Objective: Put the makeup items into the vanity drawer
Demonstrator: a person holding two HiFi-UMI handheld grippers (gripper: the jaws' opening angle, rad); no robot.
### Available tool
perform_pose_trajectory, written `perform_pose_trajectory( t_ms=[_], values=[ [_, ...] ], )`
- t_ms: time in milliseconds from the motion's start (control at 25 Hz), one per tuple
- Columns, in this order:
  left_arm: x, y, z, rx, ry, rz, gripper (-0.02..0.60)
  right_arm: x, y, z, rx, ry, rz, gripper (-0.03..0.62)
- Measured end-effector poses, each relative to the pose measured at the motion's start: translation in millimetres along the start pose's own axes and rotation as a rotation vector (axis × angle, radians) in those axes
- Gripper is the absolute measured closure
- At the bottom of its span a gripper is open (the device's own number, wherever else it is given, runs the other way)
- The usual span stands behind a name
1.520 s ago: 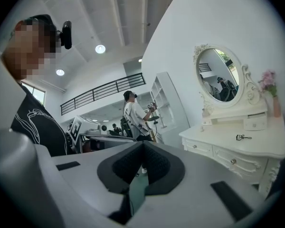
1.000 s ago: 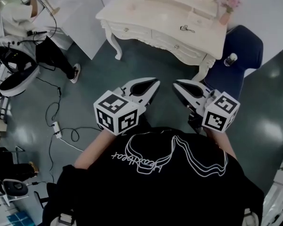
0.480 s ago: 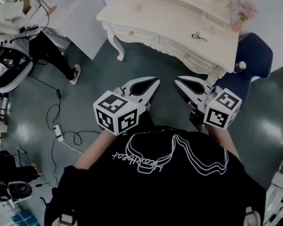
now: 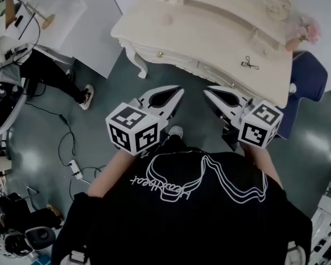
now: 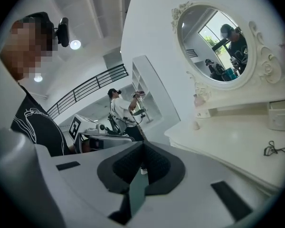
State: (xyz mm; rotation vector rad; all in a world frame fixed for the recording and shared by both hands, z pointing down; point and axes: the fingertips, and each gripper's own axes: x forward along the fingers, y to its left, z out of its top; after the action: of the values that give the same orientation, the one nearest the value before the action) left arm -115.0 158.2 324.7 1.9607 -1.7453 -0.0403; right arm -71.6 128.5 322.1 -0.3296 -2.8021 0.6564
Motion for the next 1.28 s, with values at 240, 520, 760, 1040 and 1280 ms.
perform_pose_trajectory(
  t_ms=[240,520,760,1040,1280],
  values=[
    [6,72,31,0.000,0.000,0.012,0.580,59,-32,27,0.002,0.012,-0.026,0.589],
    [4,122,52,0.012,-0.012,0.024,0.580,99,-50,45,-0.024,-0.001,-0.041,0.589],
    [7,139,54,-0.001,-0.006,0.032,0.580,113,-56,48,-0.021,-0.004,-0.036,0.589],
    [32,161,62,-0.023,-0.005,0.066,0.580,127,-95,60,-0.008,0.003,-0.010,0.589],
    [53,189,75,-0.061,-0.003,0.100,0.580,153,-131,78,-0.004,0.043,0.023,0.581]
  ],
)
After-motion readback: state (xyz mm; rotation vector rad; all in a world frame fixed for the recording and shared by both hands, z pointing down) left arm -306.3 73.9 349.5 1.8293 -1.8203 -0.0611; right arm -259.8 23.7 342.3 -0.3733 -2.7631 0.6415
